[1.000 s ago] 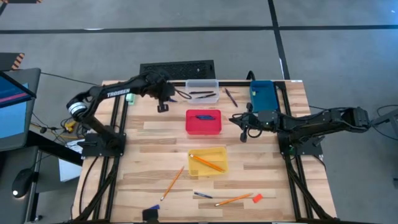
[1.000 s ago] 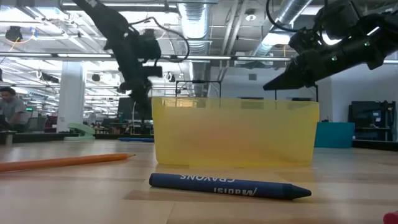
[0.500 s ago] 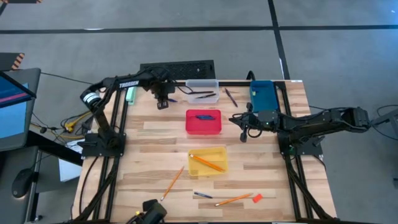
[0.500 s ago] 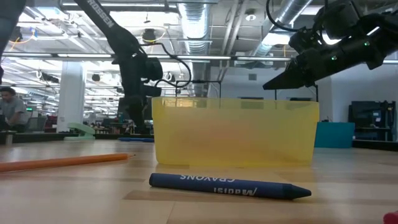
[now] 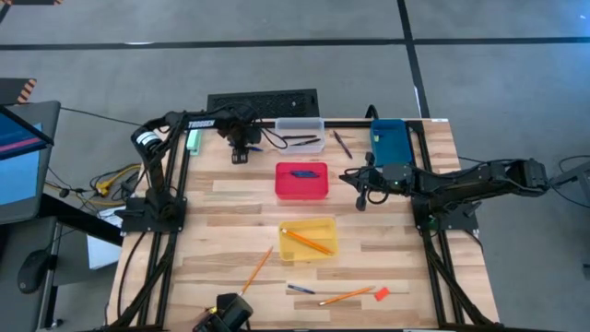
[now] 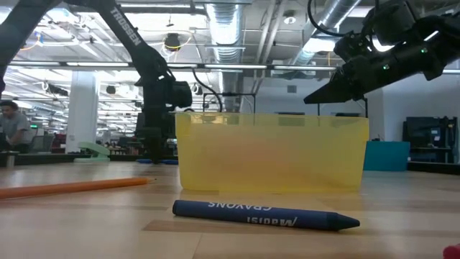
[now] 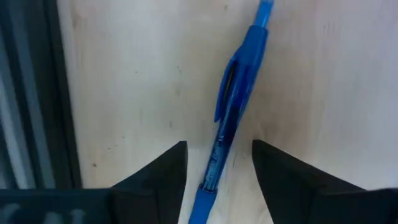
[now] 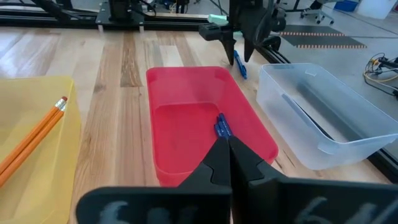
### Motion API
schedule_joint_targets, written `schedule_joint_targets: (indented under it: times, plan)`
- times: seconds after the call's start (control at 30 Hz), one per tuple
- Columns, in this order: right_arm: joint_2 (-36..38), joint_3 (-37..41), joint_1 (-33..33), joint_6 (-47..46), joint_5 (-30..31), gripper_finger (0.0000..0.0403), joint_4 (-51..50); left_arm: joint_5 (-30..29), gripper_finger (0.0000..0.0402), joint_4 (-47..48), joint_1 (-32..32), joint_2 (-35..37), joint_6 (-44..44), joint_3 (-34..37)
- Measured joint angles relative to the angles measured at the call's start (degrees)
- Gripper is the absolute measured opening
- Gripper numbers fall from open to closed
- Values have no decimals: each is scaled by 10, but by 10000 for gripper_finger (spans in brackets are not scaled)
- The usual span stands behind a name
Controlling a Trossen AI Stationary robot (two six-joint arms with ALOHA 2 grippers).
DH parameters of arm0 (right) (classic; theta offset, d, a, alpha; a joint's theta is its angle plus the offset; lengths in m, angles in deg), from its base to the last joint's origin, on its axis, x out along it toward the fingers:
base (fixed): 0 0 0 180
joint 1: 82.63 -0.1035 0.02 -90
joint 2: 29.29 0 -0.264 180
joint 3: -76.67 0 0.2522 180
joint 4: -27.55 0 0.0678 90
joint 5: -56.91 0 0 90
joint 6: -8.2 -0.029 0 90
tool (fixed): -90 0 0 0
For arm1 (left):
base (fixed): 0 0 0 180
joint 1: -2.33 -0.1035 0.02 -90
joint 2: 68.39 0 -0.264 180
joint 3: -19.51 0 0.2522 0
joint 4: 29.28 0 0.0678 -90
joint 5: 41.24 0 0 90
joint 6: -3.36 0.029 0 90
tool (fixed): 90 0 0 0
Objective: Sort crayons/erasers/pens/pencils in bins
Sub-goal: Put the blue ballpen into the transparent bin
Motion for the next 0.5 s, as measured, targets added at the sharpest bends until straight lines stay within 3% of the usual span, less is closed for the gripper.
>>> schedule_joint_targets:
  times: [0.5]
  plan:
    - [0, 0, -2, 3, 0, 2, 0, 6, 30, 61, 13, -8, 17, -2]
